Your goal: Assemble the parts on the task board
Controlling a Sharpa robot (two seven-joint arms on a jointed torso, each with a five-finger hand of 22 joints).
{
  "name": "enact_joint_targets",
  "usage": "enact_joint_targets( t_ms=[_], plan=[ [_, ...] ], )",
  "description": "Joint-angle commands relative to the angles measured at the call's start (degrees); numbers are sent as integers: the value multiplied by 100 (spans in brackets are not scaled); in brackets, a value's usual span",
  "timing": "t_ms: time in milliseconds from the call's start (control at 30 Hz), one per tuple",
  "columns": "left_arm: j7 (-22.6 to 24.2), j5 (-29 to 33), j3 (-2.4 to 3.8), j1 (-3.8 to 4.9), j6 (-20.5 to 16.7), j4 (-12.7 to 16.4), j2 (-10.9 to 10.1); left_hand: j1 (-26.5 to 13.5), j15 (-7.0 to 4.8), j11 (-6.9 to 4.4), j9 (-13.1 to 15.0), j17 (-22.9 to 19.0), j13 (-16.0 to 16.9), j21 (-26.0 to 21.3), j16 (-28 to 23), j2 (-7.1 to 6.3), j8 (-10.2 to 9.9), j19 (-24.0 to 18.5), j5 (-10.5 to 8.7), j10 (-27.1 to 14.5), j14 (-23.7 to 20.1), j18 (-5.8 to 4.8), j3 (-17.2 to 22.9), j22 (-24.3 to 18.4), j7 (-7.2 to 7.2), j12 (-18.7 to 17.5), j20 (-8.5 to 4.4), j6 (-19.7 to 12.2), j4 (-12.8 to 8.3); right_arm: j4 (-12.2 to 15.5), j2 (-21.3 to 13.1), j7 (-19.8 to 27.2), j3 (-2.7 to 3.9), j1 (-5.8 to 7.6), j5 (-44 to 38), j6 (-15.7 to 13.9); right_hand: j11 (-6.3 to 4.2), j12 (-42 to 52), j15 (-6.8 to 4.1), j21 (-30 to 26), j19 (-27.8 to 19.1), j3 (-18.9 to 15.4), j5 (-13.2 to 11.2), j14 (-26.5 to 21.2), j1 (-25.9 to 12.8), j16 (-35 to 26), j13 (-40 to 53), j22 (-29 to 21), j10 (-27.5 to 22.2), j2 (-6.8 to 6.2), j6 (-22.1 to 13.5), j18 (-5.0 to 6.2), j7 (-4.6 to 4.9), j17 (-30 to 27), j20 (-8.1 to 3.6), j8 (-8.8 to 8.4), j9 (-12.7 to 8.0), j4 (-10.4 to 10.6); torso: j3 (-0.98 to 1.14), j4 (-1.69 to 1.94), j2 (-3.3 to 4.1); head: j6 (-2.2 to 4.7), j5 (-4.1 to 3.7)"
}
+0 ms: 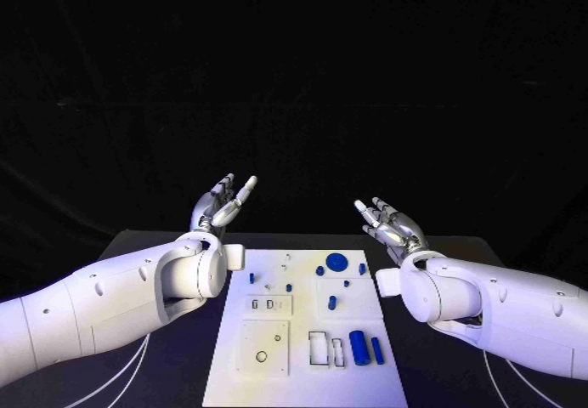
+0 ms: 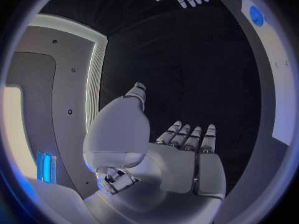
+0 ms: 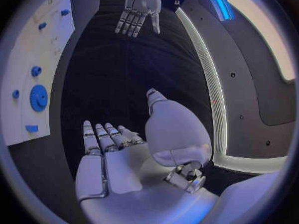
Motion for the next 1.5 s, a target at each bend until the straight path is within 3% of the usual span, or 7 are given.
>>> enact_joint_targets(
  t_ms=[33, 300, 400, 600, 733, 1267, 1500],
  plan=[
    [339, 196, -1, 23, 533, -33, 26, 277, 75, 74, 15, 9, 9, 24, 41, -23, 31, 12, 43, 12, -1, 118, 15, 11, 314, 42, 93, 76, 91, -74, 15, -204, -80, 89, 102, 1109, 119, 52, 129, 52, 26, 42, 66, 98, 474, 54, 24, 21, 148, 11, 144, 45, 989, 29, 90, 59, 35, -24, -2, -1, 1, 1, 0],
    [339, 196, -1, 23, 533, -33, 26, 449, 183, 377, 81, 127, 60, 68, 168, 176, 111, 104, 39, 379, 383, 218, 193, 36, 593, 107, 113, 337, 70, -161, 25, -281, -224, 213, 146, 1504, 164, 215, 195, 358, 540, 538, 112, 1134, 1390, 321, 129, 166, 1283, -176, 1007, -38, 991, 222, 106, 321, 230, -898, -2, -1, 1, 1, 0],
    [195, 129, 0, 103, 774, 118, -240, 966, 385, 709, 310, 417, 161, 554, 612, 154, 436, 1229, 30, 1419, 1523, 150, 537, 295, 882, 314, 127, 1268, 66, -539, 36, -154, -212, 429, -2018, 977, 80, 487, 54, 1337, 2424, 956, 70, 2648, 1736, 771, 237, 620, 2974, -361, 2175, 124, 970, 471, 72, 713, 480, -1502, -13, -31, 201, -86, 14],
    [59, -64, 0, 152, 990, 273, -388, 1487, 75, 608, 678, 945, 324, 1571, 1595, 149, 1012, 3476, 41, 3909, 3952, 535, 836, 707, 852, 824, 83, 2756, -120, -730, 58, -460, -194, 565, -3404, 996, -201, 536, -262, 1879, 3456, 1826, 264, 4463, 1555, 1177, 262, 766, 4810, -654, 4115, 436, 811, 643, 23, 1230, 784, -2181, -13, -31, 298, -75, -3],
    [-32, -242, 4, 172, 1154, 465, -525, 1672, -126, 446, 858, 1053, 309, 1832, 1806, 86, 1331, 4187, 49, 4542, 4626, 667, 1047, 732, 726, 884, -4, 3564, -248, -805, 68, -699, -184, 658, -4352, 1035, -279, 369, -406, 2146, 3769, 2303, 237, 4969, 1349, 1195, 272, 865, 5202, -831, 4445, 465, 715, 620, -90, 1199, 737, -2482, -11, -34, 373, -66, -13],
    [-281, -470, 163, 237, 1615, 1402, -1086, 1779, -328, 306, 825, 1260, 291, 2049, 1918, -182, 1314, 4794, 44, 5213, 5332, 642, 1453, 720, 658, 749, -259, 3802, -425, -585, 129, -2271, -125, 966, -7884, 1663, -778, 363, -1177, 4631, 4383, 2350, 1073, 7174, 858, 2342, 381, 2410, 6483, -1254, 5415, 475, 263, 1999, -794, 1284, 1011, -2752, -80, 33, 793, -12, -76],
    [-356, -472, 209, 278, 1688, 1768, -1251, 1673, -292, 335, 809, 1269, 294, 1996, 1839, -242, 1279, 4726, 43, 5198, 5253, 632, 1443, 681, 687, 672, -229, 3780, -405, -369, 180, -2673, -108, 1058, -8718, 1761, -932, 329, -1320, 5221, 4793, 2517, 815, 7591, 635, 3488, 565, 2807, 6713, -1446, 5353, 479, 173, 3294, -966, 1215, 1218, -2583, -110, 64, 958, -3, -91]
  ],
)
